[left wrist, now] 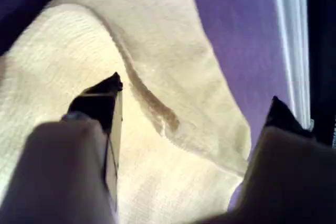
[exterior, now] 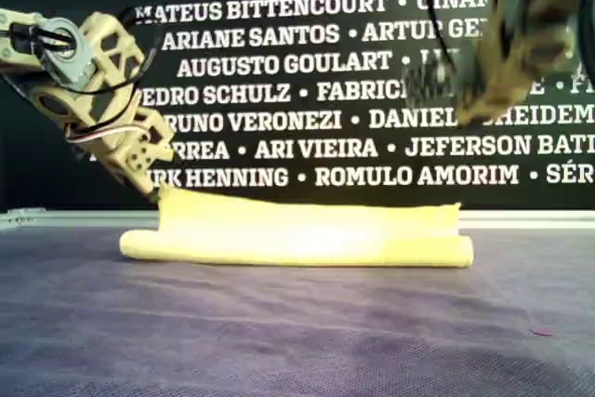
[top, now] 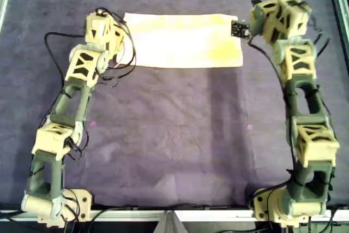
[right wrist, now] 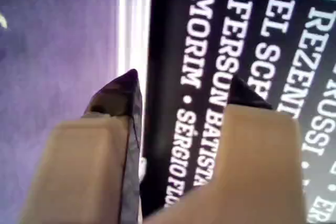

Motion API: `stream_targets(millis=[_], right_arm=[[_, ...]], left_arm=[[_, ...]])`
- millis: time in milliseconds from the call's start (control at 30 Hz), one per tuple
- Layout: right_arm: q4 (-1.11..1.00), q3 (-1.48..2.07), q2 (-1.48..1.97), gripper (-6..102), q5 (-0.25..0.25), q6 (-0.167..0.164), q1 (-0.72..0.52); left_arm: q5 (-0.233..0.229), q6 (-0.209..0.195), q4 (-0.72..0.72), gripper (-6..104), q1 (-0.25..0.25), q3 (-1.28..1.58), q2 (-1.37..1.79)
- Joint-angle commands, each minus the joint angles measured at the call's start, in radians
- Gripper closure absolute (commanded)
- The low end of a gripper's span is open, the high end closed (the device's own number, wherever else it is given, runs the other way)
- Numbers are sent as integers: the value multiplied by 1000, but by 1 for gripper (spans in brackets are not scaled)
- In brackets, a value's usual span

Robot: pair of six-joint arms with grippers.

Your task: Fold a cloth

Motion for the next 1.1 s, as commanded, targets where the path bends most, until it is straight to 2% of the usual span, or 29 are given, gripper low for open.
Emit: stream_targets(millis=[0,67,200,267,300,367,433,567,667,733,800,900,1067], right_arm=[[176,-55,190,21,-8,-5,8],[273,-55,245,18,-8,-5,9],[380,-55,322,13,-8,-5,14],[399,-55,337,13,-8,-6,12],[403,-55,339,13,-8,-6,11],[411,-55,341,13,-8,-6,11],[422,-55,341,13,-8,-6,12],[555,-55,367,13,-8,-6,12],[713,-55,419,13,-8,-8,12],[819,-57,469,13,-8,-21,6],[905,-55,540,13,-8,-55,5],[986,-55,664,13,-8,-89,2],[997,15,923,13,-8,-77,-6]], left_arm=[[-2,-5,2,2,20,-72,103],[12,12,-6,2,20,-74,103],[17,17,-11,2,9,-75,64],[17,14,-20,2,9,-86,43],[-2,-3,-26,2,9,-101,34],[-5,-20,-6,2,3,-104,48],[-6,-89,72,2,-21,-120,80],[-5,-268,370,2,-28,-104,293],[-3,-328,603,2,-18,-121,342],[-3,-334,729,2,-15,-124,350],[-5,-337,827,2,-8,-124,388],[-5,-337,871,2,0,-106,546],[-5,-339,865,2,2,-100,830]])
